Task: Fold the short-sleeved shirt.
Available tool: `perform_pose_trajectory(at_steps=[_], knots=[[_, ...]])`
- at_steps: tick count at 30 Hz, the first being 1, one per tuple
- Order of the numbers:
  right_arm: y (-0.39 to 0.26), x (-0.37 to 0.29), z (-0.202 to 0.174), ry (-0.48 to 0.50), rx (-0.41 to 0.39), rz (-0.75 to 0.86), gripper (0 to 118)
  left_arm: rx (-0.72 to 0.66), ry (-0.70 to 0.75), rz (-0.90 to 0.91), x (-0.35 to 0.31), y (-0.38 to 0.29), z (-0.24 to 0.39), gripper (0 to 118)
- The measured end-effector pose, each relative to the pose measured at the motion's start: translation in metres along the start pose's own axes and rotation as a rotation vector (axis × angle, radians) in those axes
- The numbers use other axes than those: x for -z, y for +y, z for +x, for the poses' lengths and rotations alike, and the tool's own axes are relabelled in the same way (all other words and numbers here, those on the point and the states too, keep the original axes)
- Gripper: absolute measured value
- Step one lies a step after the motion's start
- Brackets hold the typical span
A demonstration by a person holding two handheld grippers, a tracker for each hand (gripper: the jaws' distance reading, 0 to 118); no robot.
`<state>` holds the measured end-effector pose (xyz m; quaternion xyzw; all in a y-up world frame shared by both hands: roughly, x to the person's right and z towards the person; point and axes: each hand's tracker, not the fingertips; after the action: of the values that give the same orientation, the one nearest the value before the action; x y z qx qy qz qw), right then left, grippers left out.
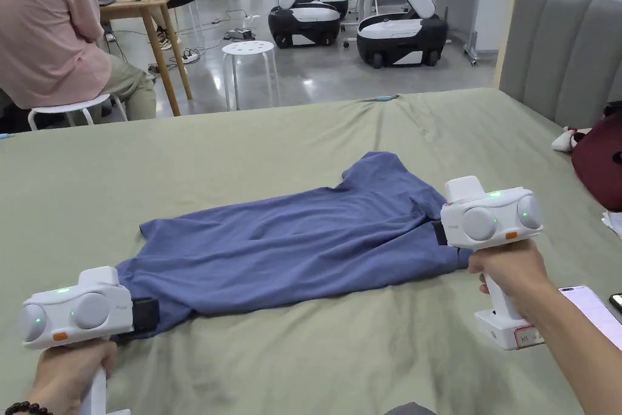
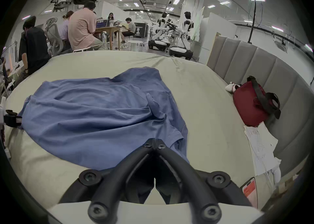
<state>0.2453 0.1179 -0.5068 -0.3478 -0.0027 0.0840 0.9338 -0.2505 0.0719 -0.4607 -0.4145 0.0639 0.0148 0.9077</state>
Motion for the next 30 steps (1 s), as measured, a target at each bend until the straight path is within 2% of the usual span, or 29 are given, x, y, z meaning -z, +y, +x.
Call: perform_pose_trajectory(at_steps=[1,2,3,4,7,8,9,10,11,12,13,15,16,18,20,21,22,23,25,26,27,29,30], knots=[[-0.001,0.003,0.001,0.000,-0.002,-0.005,0,0.029,0.032,0.014,0.000,-0.002,0.007,63],[-0.001,0.003,0.004,-0.001,-0.003,-0.011,0,0.056,0.048,0.060,-0.005,-0.001,0.013,57],[-0.002,0.005,0.005,-0.002,-0.004,-0.014,0,0.065,0.028,0.064,-0.009,0.001,0.017,42],[-0.002,0.009,0.007,-0.005,-0.004,-0.018,0,0.077,0.056,0.075,-0.013,0.003,0.020,7],[0.000,0.015,0.017,-0.018,0.015,-0.029,0,0.061,0.027,0.063,-0.019,0.012,0.016,5],[0.000,0.017,0.020,-0.018,0.031,-0.025,5,0.050,0.015,0.064,-0.020,0.014,0.012,5],[0.000,0.020,0.023,-0.012,0.051,-0.018,20,0.030,-0.005,0.076,-0.024,0.015,0.009,5],[0.001,0.024,0.029,0.013,0.069,-0.017,62,0.016,-0.020,0.087,-0.027,0.017,0.007,5],[0.000,0.029,0.032,0.024,0.077,-0.031,95,0.011,-0.027,0.092,-0.030,0.018,0.006,5],[-0.001,0.035,0.034,0.020,0.080,-0.041,118,0.006,-0.034,0.098,-0.030,0.019,0.004,5],[-0.004,0.040,0.035,0.009,0.084,-0.045,117,0.004,-0.039,0.106,-0.032,0.021,0.004,5],[-0.013,0.036,0.034,-0.024,0.090,-0.054,100,0.020,-0.042,0.120,-0.035,0.024,0.007,5],[-0.018,0.040,0.035,-0.040,0.097,-0.084,96,0.026,-0.041,0.126,-0.034,0.025,0.008,5],[-0.021,0.048,0.037,-0.047,0.113,-0.132,96,0.034,-0.050,0.129,-0.034,0.027,0.009,5],[-0.032,0.058,0.037,-0.001,0.156,-0.193,82,0.035,-0.054,0.125,-0.030,0.026,0.009,5],[-0.041,0.062,0.037,0.040,0.205,-0.212,79,0.037,-0.048,0.123,-0.028,0.026,0.009,5],[-0.040,0.060,0.039,0.007,0.255,-0.161,72,0.041,-0.044,0.120,-0.026,0.025,0.009,5],[-0.037,0.055,0.037,0.004,0.216,-0.167,57,0.044,-0.040,0.114,-0.024,0.024,0.009,5],[-0.030,0.043,0.030,0.037,0.133,-0.155,5,0.044,-0.025,0.096,-0.021,0.020,0.008,5],[-0.023,0.052,0.031,0.099,0.114,-0.128,5,0.046,-0.022,0.091,-0.020,0.019,0.006,5],[-0.021,0.050,0.029,0.099,0.129,-0.126,5,0.046,-0.020,0.089,-0.020,0.018,0.004,5],[-0.021,0.042,0.024,0.030,0.105,-0.126,5,0.039,-0.026,0.092,-0.027,0.016,-0.001,5],[-0.020,0.039,0.026,0.035,0.105,-0.109,5,0.029,-0.037,0.096,-0.032,0.016,-0.004,5]])
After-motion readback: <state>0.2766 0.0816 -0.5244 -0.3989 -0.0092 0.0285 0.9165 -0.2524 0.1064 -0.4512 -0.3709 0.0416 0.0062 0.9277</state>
